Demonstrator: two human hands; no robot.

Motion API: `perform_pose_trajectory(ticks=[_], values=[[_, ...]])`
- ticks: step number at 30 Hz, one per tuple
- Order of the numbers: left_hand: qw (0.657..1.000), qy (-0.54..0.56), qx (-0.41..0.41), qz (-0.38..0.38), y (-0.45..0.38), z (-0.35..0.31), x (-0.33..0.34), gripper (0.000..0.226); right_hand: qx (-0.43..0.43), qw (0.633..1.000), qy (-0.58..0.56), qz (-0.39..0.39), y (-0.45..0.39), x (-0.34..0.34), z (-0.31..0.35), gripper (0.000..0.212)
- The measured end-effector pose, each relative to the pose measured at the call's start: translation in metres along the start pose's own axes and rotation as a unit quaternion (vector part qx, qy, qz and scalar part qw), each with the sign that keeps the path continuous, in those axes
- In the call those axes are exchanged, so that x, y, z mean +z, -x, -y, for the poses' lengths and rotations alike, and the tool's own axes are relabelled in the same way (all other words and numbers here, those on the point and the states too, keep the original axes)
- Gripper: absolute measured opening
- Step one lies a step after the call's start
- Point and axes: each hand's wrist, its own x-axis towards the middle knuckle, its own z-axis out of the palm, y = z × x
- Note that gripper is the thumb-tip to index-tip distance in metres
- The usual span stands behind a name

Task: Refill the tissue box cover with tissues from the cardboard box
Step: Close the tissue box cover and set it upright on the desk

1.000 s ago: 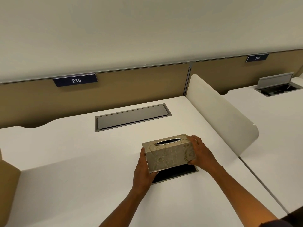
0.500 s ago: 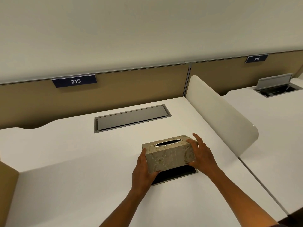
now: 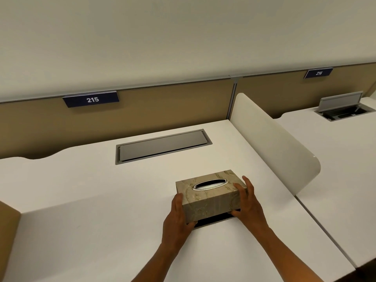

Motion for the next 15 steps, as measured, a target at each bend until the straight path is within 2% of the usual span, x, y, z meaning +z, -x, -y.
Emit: perform_pose_trajectory(ticks=[4, 10, 15], values=[[0.999, -0.029, 0.019, -0.001, 0.006, 0.009, 0.003, 0.114, -0.024, 0.999, -0.024, 0.000, 0.014, 0.007, -0.009, 0.118], [0.996, -0.048, 0.055, -0.052, 0.012, 0.012, 0.006, 0.091, -0.004, 0.999, -0.041, -0.014, 0.026, 0.016, -0.014, 0.091], [0.998, -0.020, 0.057, -0.028, 0.010, 0.017, 0.006, 0.085, 0.032, 0.999, -0.028, -0.033, 0.028, 0.016, -0.003, 0.074]])
